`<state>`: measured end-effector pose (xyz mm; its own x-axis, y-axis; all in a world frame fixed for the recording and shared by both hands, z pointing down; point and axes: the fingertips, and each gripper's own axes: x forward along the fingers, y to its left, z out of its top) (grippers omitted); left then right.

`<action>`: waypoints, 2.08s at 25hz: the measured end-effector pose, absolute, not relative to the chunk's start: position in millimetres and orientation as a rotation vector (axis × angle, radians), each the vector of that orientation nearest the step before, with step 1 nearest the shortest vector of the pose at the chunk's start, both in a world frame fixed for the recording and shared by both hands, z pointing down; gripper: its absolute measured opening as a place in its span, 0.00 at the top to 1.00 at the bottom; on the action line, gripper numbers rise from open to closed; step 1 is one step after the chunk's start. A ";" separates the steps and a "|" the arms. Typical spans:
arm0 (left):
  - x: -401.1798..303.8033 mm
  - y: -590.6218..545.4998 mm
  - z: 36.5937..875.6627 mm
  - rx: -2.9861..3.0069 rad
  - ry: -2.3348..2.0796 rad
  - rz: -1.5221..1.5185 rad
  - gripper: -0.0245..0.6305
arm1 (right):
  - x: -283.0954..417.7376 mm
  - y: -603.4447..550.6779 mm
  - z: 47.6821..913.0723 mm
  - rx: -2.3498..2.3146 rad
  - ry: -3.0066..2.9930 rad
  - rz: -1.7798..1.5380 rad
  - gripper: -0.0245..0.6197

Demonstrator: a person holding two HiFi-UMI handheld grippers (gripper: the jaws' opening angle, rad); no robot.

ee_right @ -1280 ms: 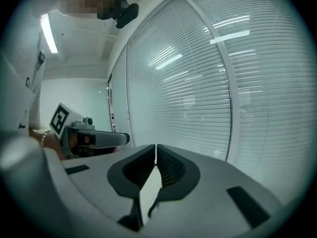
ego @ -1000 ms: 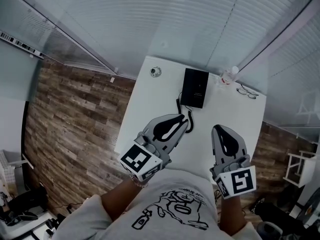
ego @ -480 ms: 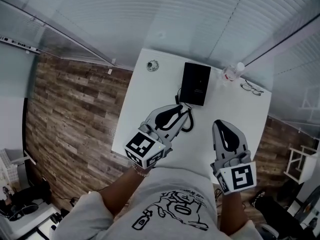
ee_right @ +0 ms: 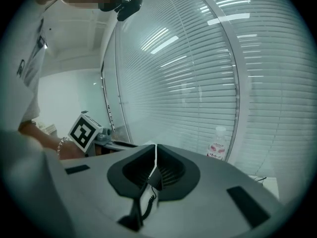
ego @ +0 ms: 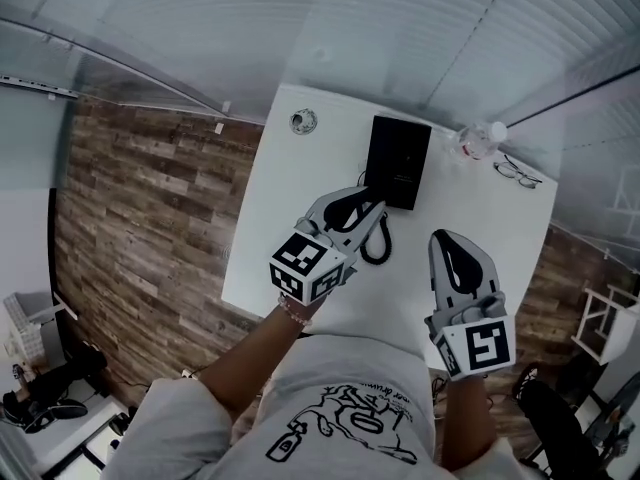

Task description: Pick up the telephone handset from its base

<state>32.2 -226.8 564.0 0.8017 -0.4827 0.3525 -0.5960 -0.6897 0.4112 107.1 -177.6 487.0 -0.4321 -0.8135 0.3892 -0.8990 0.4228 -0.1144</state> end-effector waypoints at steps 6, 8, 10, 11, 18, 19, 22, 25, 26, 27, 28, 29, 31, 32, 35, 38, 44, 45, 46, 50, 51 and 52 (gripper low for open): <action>33.8 -253.3 599.3 2.421 -0.843 0.325 0.85 | 114.4 -191.8 504.6 1.484 -2.394 0.469 0.95; 32.7 -259.5 609.0 2.411 -0.856 0.336 0.85 | 115.3 -194.7 510.2 1.483 -2.389 0.486 0.95; 31.0 -266.2 617.6 2.397 -0.864 0.341 0.85 | 114.7 -198.3 515.9 1.481 -2.386 0.501 0.95; 30.5 -270.1 621.5 2.389 -0.867 0.340 0.85 | 114.6 -200.5 518.3 1.480 -2.385 0.506 0.95; 31.5 -293.4 648.7 2.346 -0.889 0.344 0.75 | 114.2 -209.2 535.4 1.467 -2.383 0.542 0.95; 31.6 -296.8 652.3 2.339 -0.894 0.340 0.73 | 114.3 -210.5 538.1 1.465 -2.382 0.546 0.95; 33.2 -302.9 661.4 2.313 -0.890 0.323 0.69 | 115.1 -211.8 544.8 1.460 -2.376 0.563 0.95; 36.3 -307.3 670.8 2.291 -0.886 0.313 0.68 | 117.0 -211.9 551.4 1.455 -2.368 0.579 0.95; 37.2 -308.7 673.7 2.284 -0.884 0.311 0.68 | 117.2 -212.0 553.2 1.453 -2.366 0.584 0.95; 38.2 -309.8 676.4 2.277 -0.879 0.310 0.68 | 117.1 -212.1 554.6 1.451 -2.364 0.588 0.95; 39.6 -310.7 679.0 2.272 -0.871 0.310 0.68 | 116.9 -212.2 555.7 1.449 -2.364 0.591 0.95; 41.5 -311.4 681.5 2.269 -0.861 0.312 0.68 | 116.9 -212.2 556.9 1.447 -2.363 0.593 0.95; 46.6 -312.5 686.3 2.266 -0.836 0.312 0.68 | 118.3 -212.4 559.7 1.446 -2.359 0.598 0.95; 49.3 -312.7 688.3 2.264 -0.823 0.306 0.68 | 119.4 -212.3 561.2 1.448 -2.357 0.601 0.95; 52.6 -311.5 690.4 2.255 -0.799 0.274 0.68 | 122.5 -211.4 563.8 1.452 -2.351 0.610 0.95; 51.3 -310.7 687.9 2.257 -0.804 0.275 0.70 | 123.9 -210.8 563.6 1.453 -2.350 0.611 0.95; 44.3 -309.1 683.3 2.211 -0.847 0.260 0.77 | 124.6 -210.1 562.1 1.460 -2.350 0.612 0.95; 43.6 -308.9 683.0 2.200 -0.852 0.257 0.77 | 124.5 -209.8 561.7 1.461 -2.351 0.612 0.95; 43.0 -308.6 682.3 2.191 -0.855 0.257 0.77 | 124.4 -209.4 560.9 1.463 -2.352 0.611 0.95; 42.7 -307.4 680.1 2.143 -0.849 0.270 0.77 | 126.1 -207.2 557.4 1.474 -2.351 0.609 0.95; 42.7 -307.2 679.6 2.130 -0.844 0.276 0.77 | 126.6 -206.5 556.7 1.476 -2.351 0.608 0.95; 42.6 -306.9 678.7 2.117 -0.838 0.280 0.77 | 126.9 -205.9 555.8 1.479 -2.352 0.607 0.95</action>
<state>42.6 -306.9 678.7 0.7537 -0.4686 0.4609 -0.6515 -0.4398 0.6182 126.9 -205.9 555.8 -0.4271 -0.7786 0.4598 -0.9038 0.3821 -0.1927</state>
